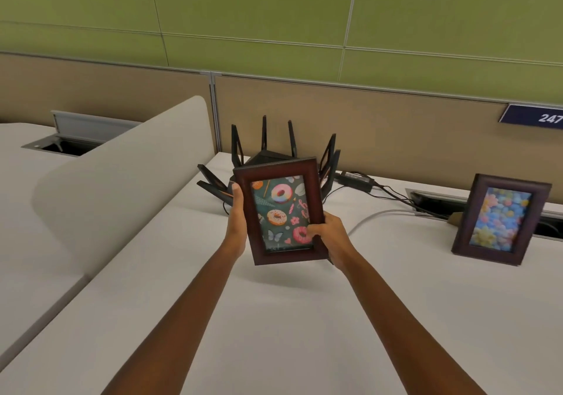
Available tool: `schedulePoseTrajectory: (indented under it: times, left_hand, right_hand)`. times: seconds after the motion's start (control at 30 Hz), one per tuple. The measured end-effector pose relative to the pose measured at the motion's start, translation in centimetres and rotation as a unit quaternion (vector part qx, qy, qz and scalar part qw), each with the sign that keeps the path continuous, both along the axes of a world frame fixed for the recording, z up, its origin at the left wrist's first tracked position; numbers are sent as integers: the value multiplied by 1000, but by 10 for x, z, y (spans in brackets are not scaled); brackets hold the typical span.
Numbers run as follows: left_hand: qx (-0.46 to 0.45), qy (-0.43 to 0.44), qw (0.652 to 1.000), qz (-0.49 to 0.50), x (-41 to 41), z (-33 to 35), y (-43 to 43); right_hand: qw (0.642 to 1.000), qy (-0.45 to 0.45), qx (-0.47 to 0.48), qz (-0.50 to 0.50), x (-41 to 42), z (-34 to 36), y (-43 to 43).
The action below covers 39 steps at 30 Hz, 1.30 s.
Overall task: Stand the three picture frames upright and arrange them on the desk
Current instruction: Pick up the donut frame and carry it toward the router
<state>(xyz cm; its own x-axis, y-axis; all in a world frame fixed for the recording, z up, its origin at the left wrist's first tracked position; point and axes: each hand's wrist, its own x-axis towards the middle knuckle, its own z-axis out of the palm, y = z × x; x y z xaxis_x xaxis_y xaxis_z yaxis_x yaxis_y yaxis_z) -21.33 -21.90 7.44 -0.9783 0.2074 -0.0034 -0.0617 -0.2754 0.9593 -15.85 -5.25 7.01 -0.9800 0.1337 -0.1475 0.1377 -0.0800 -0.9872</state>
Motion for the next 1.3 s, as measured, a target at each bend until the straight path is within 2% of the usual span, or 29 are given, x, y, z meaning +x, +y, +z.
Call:
schedulePoseTrajectory:
  times: [0.27, 0.4, 0.8, 1.17, 1.3]
  left_hand:
    - [-43, -21, 998, 33, -18, -35, -41]
    - [-68, -26, 996, 47, -30, -46, -54]
    - [-94, -32, 994, 35, -61, -59, -60]
    - [-83, -55, 993, 63, -59, -67, -56]
    - [-126, -52, 987, 87, -49, -77, -57]
  right_hand:
    - [998, -36, -50, 32, -48, -24, -44]
    - [997, -51, -45, 31, -63, -40, -55]
    - [994, -65, -80, 45, -97, -64, -61]
    - [995, -64, -50, 61, -108, -68, -57]
    - [996, -49, 23, 75, -97, -72, -56]
